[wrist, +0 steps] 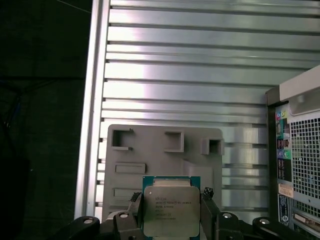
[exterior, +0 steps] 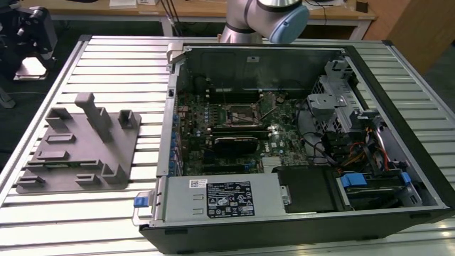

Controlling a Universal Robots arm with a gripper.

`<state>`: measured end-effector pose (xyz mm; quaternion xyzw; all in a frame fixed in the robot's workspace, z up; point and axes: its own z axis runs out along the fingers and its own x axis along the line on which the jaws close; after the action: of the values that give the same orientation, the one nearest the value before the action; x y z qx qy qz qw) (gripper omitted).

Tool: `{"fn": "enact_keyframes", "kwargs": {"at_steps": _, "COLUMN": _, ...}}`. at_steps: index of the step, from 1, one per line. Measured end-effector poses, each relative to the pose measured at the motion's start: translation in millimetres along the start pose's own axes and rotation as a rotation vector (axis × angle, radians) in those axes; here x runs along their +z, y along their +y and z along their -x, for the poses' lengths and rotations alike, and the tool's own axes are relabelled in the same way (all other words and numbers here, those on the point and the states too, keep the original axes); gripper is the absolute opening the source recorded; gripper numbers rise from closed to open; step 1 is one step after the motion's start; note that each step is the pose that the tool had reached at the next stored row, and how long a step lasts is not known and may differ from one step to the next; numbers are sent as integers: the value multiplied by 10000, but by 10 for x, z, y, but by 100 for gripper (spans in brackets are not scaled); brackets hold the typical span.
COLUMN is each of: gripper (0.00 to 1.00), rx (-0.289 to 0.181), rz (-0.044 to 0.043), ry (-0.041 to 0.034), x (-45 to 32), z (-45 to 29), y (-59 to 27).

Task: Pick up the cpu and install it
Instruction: 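Pick up the cpu and move it towards the insertion slot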

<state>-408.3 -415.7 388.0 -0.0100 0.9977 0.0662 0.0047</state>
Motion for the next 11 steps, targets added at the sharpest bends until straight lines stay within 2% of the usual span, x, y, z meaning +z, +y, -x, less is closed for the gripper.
{"fn": "enact_keyframes", "kwargs": {"at_steps": 11, "gripper": 55, "rx": 4, "rz": -2, "ry": 30, "x": 0, "z": 100, "y": -1}}
